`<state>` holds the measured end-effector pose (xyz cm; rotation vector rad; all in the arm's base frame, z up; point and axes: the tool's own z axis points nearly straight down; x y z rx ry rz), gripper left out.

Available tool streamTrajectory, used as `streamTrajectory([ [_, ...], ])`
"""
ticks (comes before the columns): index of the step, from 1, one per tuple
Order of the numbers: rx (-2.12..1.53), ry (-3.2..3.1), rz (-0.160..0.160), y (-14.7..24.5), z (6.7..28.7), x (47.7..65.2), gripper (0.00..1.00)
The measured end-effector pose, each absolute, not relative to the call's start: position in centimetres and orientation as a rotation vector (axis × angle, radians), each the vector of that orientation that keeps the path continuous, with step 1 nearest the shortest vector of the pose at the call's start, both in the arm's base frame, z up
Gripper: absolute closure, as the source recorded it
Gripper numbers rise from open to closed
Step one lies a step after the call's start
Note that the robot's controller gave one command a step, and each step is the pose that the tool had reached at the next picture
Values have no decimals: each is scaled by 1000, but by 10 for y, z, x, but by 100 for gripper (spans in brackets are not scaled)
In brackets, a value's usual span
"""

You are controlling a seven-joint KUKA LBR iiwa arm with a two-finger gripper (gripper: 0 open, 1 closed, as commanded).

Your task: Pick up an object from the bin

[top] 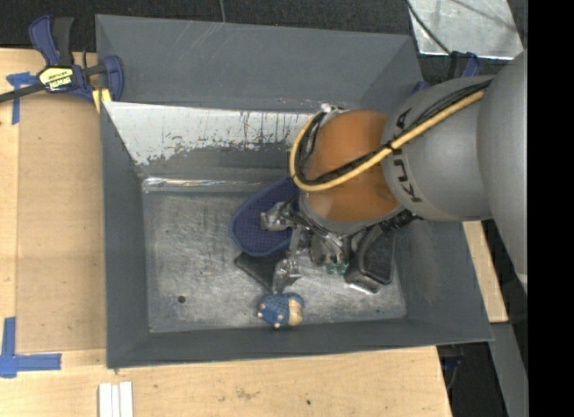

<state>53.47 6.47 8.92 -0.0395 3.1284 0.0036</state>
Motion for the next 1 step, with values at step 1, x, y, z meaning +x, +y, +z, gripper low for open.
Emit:
streamTrajectory([
  [1,-36,3108,7,65,96,540,100],
])
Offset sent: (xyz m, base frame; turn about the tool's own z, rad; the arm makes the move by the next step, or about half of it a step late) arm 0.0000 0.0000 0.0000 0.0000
